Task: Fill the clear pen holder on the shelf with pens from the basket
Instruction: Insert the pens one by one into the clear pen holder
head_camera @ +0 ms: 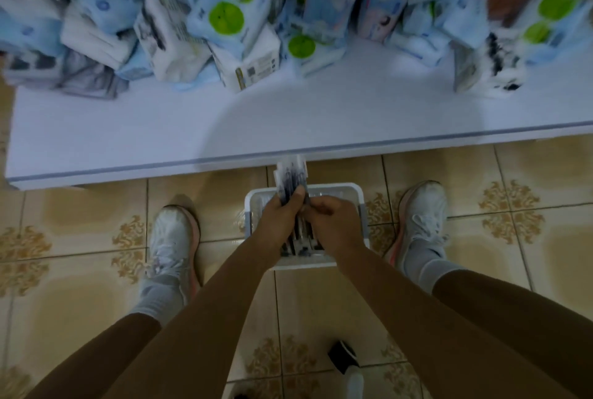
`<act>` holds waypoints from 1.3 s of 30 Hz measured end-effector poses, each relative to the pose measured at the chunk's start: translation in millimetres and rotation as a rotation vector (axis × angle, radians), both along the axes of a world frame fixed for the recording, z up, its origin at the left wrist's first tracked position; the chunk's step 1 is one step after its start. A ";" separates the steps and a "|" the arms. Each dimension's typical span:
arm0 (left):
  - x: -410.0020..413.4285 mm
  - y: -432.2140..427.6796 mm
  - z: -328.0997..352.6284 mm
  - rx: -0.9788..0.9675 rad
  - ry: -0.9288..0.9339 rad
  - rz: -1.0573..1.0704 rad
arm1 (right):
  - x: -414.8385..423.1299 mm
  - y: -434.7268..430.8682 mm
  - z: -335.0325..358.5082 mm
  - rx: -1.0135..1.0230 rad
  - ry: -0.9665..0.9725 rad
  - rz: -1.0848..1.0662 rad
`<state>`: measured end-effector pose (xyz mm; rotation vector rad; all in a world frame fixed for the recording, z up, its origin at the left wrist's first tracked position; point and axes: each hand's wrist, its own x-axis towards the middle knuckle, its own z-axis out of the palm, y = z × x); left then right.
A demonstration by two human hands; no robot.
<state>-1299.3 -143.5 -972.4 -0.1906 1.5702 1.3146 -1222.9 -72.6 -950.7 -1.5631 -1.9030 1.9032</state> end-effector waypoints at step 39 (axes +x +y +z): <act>18.6 -21.4 384.9 0.558 0.235 0.152 | 10.9 18.8 369.9 0.268 0.447 0.330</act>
